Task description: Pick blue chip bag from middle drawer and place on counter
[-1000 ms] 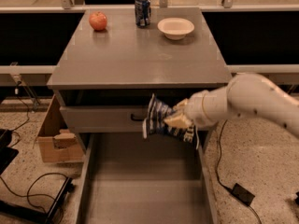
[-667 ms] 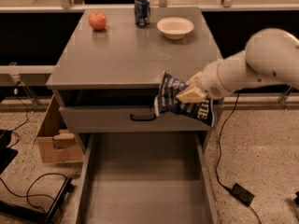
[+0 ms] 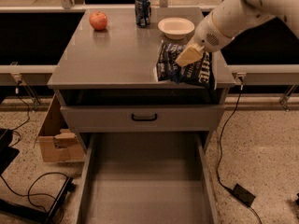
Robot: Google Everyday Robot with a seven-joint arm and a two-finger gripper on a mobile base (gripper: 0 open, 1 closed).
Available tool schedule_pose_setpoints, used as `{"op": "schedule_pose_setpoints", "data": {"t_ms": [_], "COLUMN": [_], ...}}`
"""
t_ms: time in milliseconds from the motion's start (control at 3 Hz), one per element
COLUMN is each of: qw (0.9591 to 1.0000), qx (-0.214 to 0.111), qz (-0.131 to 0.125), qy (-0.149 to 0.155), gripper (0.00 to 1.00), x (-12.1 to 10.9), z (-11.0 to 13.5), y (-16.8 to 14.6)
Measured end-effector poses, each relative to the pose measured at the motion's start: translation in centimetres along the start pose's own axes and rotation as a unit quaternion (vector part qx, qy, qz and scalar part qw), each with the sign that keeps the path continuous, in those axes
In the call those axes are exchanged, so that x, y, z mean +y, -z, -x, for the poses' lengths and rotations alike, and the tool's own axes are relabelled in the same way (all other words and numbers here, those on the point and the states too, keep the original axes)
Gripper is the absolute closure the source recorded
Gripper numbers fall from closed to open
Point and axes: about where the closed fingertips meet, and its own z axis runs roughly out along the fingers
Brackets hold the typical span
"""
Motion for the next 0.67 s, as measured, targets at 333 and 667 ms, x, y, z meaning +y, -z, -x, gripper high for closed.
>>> {"op": "schedule_pose_setpoints", "data": {"t_ms": [333,667], "qw": [0.9999,0.9978], "qx": [-0.005,-0.055], "qz": [-0.006,-0.036], "qy": [-0.007,0.008], "gripper": [1.00,1.00], "x": [-2.3,-3.1], "z": [4.3,10.5], "y": [2.8,6.4]}}
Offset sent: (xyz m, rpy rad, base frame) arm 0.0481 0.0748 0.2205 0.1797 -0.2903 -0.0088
